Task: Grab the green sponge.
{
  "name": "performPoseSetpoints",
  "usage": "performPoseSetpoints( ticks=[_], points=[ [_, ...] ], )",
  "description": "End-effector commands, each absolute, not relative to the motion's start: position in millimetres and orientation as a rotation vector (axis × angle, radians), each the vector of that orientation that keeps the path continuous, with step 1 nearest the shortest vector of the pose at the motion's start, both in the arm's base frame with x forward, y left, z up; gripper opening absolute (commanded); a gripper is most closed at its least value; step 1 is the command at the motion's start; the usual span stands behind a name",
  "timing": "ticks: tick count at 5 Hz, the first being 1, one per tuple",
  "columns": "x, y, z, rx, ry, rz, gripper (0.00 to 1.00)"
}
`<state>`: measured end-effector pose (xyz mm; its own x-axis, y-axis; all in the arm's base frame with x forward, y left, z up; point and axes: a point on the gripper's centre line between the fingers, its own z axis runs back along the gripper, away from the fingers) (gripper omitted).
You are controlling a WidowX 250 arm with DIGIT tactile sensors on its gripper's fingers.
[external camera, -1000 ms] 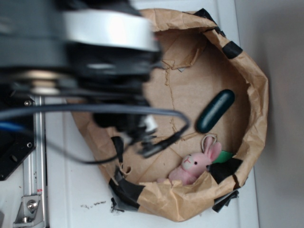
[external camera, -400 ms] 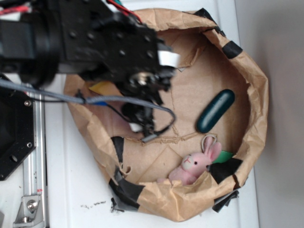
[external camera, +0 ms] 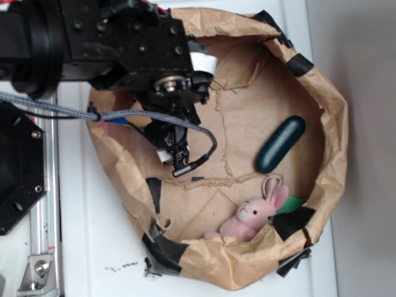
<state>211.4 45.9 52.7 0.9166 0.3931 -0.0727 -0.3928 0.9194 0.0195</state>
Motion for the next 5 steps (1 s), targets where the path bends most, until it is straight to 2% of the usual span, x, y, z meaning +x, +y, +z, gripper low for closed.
performPoseSetpoints(
  ticks=[1, 3, 4, 5],
  points=[
    [209.6, 55.5, 62.5, 0.002, 0.022, 0.420, 1.00],
    [213.7, 76.0, 41.8, 0.035, -0.016, 0.732, 1.00],
    [219.9, 69.3, 28.1, 0.057, -0.001, 0.716, 0.00],
    [218.3, 62.7, 21.1, 0.076, 0.014, 0.692, 0.00]
  ],
)
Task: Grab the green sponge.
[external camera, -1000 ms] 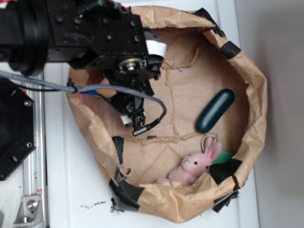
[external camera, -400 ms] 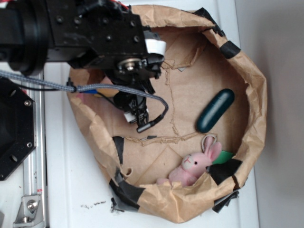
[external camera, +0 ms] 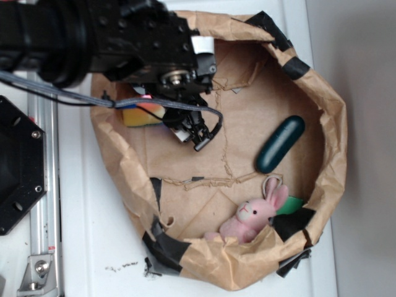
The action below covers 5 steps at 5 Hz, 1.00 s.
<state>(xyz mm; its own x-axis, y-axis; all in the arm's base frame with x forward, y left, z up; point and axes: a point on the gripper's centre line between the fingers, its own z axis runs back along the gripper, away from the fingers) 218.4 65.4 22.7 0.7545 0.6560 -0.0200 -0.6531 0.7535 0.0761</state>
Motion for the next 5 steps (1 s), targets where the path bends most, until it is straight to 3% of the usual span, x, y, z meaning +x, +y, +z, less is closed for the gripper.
performPoseSetpoints(
  ticks=[1, 3, 4, 5],
  points=[
    [217.7, 59.7, 17.3, 0.111, 0.021, 0.655, 0.00],
    [218.5, 58.1, 25.8, 0.111, -0.003, 0.585, 0.00],
    [219.5, 56.8, 48.1, 0.060, -0.040, 0.541, 0.00],
    [241.6, 35.6, 97.8, -0.016, -0.146, 0.432, 0.00]
  ],
)
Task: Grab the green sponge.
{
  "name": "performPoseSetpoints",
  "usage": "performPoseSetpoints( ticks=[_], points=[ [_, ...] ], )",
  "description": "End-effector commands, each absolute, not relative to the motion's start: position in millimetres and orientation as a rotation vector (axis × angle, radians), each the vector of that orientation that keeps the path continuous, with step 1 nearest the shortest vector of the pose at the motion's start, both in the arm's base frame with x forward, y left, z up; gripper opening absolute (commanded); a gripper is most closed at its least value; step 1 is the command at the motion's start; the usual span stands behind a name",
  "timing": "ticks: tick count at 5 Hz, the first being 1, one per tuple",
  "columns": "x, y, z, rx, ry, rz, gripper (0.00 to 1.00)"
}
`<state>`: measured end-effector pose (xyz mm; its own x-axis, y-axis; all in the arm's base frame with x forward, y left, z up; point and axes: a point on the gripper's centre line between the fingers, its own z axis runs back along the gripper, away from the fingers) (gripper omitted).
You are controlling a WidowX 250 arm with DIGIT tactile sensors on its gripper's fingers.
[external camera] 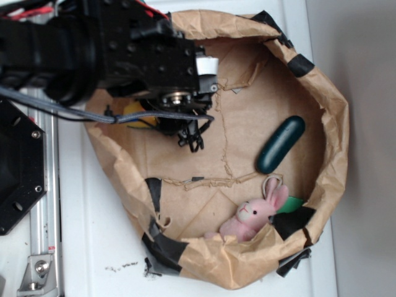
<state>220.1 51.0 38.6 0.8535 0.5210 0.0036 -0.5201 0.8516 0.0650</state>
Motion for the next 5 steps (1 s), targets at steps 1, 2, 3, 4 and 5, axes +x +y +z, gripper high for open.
performPoseSetpoints(
  ticks=[1, 2, 3, 4, 5],
  points=[
    [262.1, 15.0, 136.9, -0.078, -0.266, 0.322, 0.00],
    [272.6, 6.6, 132.1, -0.076, -0.278, 0.265, 0.00],
    [272.7, 6.2, 117.0, -0.051, -0.252, 0.247, 0.00],
    [269.9, 8.5, 121.2, -0.077, -0.268, 0.229, 0.00],
    [264.5, 15.0, 127.3, -0.109, -0.300, 0.276, 0.00]
  ],
)
